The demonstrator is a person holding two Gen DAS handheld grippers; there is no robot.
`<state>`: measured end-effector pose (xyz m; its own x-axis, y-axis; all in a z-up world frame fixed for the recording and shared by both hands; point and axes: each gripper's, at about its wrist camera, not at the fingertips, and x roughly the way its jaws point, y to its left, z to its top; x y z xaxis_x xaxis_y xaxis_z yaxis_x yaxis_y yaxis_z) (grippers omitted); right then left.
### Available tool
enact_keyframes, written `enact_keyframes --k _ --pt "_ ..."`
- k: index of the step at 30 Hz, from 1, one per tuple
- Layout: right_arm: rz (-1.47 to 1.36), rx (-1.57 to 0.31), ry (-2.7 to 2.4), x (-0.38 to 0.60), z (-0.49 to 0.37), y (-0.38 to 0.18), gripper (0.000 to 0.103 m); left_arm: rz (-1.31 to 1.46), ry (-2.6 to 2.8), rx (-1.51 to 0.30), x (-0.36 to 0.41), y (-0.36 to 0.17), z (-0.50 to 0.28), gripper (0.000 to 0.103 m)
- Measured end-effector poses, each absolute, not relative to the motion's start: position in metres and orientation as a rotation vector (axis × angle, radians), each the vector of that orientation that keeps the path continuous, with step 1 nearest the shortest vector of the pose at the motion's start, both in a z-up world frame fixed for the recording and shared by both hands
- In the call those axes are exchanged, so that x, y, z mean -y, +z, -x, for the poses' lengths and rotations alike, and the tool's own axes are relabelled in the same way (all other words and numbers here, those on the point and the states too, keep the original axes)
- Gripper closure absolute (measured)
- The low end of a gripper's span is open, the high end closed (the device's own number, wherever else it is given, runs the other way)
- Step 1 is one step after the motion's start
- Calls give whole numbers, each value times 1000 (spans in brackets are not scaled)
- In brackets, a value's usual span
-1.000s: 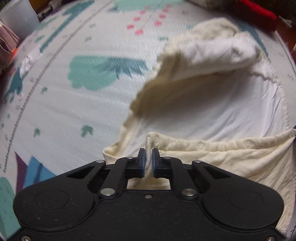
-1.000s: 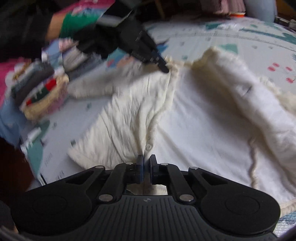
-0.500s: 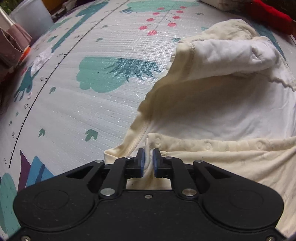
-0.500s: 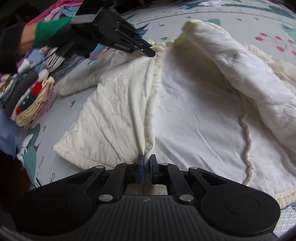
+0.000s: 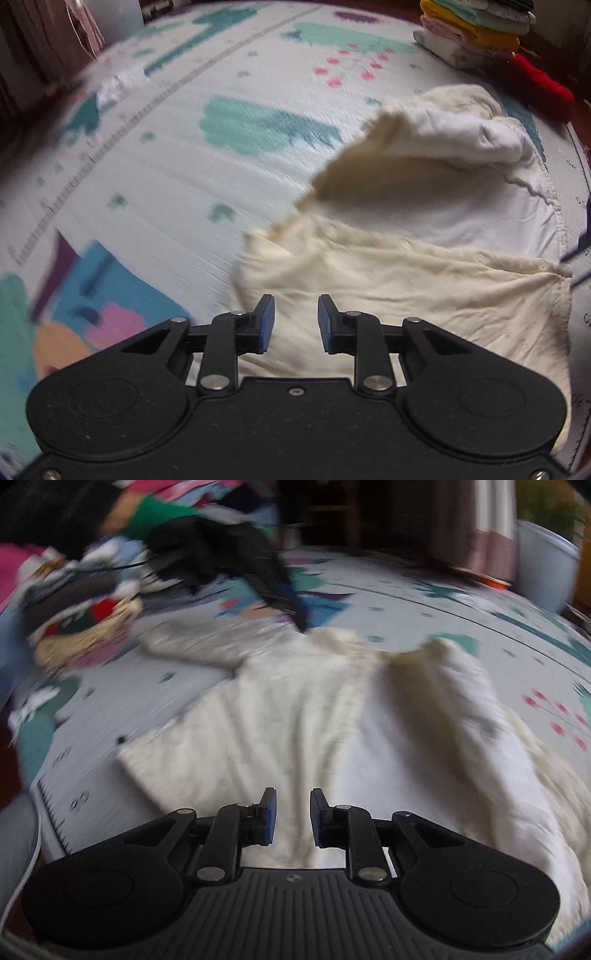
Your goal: Fold clothes
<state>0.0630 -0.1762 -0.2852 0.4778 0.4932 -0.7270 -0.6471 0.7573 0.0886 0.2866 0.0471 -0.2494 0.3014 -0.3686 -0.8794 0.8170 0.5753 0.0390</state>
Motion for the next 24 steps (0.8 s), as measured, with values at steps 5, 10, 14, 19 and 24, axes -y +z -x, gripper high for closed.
enact_keyframes --k 5,10,14,19,24 --pt "183 -933 722 174 -69 -314 77 -552 -706 -953 -24 -279 -297 75" --pt "181 -941 727 176 -73 -314 76 -280 -646 -953 -49 -250 -321 76" --pt "189 -936 730 173 -73 -316 76 -316 -593 -969 -38 -252 -327 76" --pt "187 -929 734 173 -68 -317 76 -354 -509 -1019 -13 -267 -341 92" --pt "190 -917 737 174 -67 -318 75 -158 -378 -1000 -30 -264 -361 103"
